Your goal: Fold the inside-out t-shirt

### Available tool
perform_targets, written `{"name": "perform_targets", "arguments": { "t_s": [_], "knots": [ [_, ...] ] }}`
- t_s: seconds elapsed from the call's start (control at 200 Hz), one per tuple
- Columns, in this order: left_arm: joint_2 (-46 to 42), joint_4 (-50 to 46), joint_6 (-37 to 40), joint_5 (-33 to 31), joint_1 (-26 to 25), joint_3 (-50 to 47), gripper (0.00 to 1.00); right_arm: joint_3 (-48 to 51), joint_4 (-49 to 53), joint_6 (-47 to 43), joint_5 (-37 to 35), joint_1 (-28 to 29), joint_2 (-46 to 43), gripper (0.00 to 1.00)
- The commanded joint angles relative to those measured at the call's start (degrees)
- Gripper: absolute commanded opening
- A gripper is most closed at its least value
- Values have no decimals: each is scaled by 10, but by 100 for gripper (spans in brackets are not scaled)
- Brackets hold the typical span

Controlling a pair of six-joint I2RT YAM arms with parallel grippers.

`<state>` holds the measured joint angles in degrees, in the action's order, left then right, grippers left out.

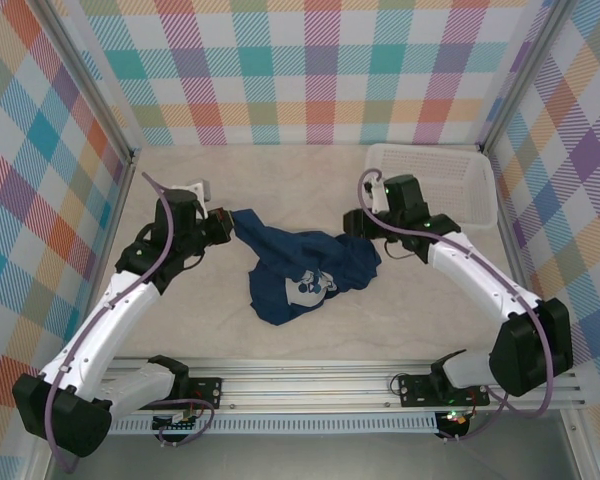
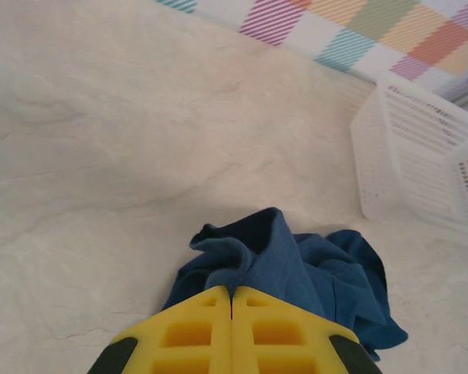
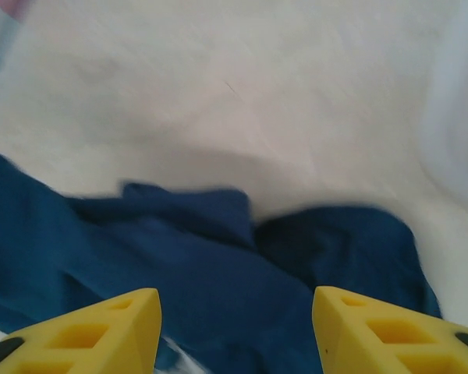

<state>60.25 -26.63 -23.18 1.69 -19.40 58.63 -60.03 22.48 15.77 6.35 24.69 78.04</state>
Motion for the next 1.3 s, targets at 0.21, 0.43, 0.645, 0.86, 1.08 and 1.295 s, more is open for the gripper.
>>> {"name": "perform_targets", "arguments": {
  "t_s": [0.21, 0.43, 0.645, 0.86, 1.08, 1.295],
  "knots": [
    [-35, -22, -18, -17, 44, 54, 0, 58, 26, 40, 46, -11, 110, 57],
    [-27, -23, -16, -37, 49, 115, 0, 53, -5, 24, 45, -11, 83, 7],
    [-5, -15, -9, -66, 55, 227, 0, -37, 22, -65, -108, -12, -98, 0],
    [35, -19, 15, -74, 59, 326, 0, -120, 31, -95, -120, -12, -147, 0],
    [80, -36, 41, -73, 94, 411, 0, -187, 68, -133, -177, -12, -143, 0],
    [118, -82, 45, -64, 148, 507, 0, -189, 124, -86, -86, 3, -125, 0]
  ]
}}
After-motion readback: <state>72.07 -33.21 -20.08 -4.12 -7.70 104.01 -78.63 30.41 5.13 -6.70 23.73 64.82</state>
